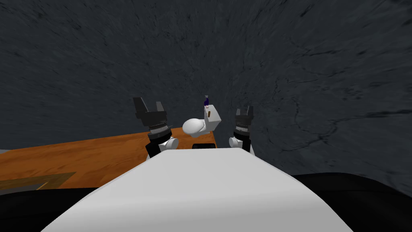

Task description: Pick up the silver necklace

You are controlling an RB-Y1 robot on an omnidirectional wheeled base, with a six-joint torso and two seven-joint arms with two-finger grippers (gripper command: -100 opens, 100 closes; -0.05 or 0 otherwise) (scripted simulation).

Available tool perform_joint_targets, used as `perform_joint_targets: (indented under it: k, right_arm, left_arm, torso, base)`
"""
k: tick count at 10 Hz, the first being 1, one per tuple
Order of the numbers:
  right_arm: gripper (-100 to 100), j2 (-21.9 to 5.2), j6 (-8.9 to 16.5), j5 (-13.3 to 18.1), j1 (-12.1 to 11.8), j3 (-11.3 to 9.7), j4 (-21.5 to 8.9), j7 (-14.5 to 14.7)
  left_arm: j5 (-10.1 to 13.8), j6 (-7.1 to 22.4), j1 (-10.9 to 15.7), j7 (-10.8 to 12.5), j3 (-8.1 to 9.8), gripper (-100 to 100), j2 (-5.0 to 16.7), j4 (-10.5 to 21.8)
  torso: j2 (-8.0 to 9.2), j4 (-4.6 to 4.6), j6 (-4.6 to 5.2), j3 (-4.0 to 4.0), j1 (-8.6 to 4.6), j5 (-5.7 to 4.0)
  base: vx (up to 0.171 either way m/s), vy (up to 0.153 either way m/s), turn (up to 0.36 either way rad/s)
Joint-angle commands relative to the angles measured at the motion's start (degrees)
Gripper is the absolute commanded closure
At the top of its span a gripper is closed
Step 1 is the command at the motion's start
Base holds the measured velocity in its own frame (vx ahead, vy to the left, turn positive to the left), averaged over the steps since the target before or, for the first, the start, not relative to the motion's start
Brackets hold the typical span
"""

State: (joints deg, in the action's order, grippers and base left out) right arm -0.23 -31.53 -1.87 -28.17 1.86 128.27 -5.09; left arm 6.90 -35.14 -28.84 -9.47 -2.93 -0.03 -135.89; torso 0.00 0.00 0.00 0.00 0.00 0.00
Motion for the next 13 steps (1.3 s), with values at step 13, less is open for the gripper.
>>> perform_joint_targets:
  k: [13]
  right_arm:
    - [-100, -13.15, 5.85, 15.26, 8.55, -0.06, -16.60, 19.73]
  left_arm:
    - [0.00, 0.00, 0.00, 0.00, -0.01, 0, -0.01, 0.00]
  torso:
    - [-0.13, -0.03, -0.01, -0.07, 0.47, 0.11]
  base:
    - [0.024, 0.119, 0.026]
